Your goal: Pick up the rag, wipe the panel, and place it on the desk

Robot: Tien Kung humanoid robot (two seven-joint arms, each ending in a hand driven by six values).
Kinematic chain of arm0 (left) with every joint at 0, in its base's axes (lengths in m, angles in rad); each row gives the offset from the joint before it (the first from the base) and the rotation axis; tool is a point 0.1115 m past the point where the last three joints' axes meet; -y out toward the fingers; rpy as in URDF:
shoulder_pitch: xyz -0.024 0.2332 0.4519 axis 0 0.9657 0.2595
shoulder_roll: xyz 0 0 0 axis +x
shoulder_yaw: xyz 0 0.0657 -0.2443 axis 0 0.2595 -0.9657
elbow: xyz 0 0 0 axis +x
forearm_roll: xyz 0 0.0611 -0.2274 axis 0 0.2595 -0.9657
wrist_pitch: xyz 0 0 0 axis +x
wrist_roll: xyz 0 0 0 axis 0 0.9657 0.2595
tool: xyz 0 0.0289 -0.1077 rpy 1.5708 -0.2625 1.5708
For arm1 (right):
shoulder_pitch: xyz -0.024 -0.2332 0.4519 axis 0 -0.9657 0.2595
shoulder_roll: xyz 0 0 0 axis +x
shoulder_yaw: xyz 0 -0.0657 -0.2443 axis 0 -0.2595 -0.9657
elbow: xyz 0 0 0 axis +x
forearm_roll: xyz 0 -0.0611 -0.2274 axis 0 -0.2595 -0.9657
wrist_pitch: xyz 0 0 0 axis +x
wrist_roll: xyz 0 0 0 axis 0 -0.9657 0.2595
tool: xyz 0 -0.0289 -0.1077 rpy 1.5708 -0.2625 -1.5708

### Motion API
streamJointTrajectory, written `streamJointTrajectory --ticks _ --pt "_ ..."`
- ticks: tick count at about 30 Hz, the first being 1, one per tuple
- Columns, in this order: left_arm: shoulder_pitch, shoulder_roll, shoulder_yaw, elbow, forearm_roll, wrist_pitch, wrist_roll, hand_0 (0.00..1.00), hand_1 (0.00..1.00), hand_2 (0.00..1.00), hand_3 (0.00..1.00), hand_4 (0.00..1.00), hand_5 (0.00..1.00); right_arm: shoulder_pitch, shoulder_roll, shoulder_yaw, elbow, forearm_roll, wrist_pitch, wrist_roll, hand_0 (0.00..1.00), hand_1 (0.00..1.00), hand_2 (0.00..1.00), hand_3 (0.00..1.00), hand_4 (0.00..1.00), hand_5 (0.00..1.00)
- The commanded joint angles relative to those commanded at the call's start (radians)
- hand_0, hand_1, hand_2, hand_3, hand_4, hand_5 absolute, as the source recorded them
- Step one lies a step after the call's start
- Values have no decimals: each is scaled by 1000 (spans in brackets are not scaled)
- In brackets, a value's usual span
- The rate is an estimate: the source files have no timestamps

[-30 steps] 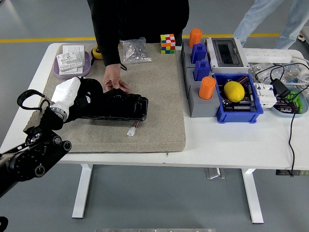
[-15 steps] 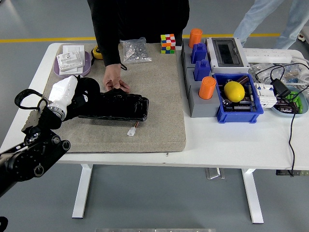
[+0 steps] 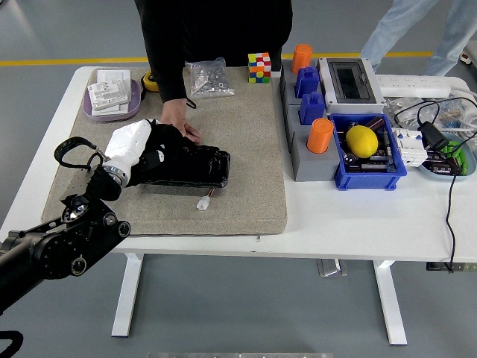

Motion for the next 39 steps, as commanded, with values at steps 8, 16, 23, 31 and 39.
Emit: streamJointTrajectory --ticks 8,16,23,31,39 --pt "-35 -22 77 -18 -16 -2 4 285 213 581 420 2 2 5 -1 -3 -1 2 1 2 704 589 680 627 998 628" --pt "-44 -28 120 -27 -20 -5 7 285 213 581 420 2 2 5 -3 -7 2 3 0 1 704 589 680 627 998 629" --pt "-56 -40 161 -44 -27 -6 11 285 212 580 420 2 2 6 -4 -12 0 2 2 2 703 585 680 627 998 630" --pt "-69 -54 201 -67 -29 -12 18 284 214 580 423 2 2 7 -4 -15 -1 2 3 2 703 586 680 627 998 630" --pt "-79 -71 219 -76 -31 -6 19 284 214 580 423 2 2 10 -4 -25 -1 7 2 4 703 586 680 628 998 630"
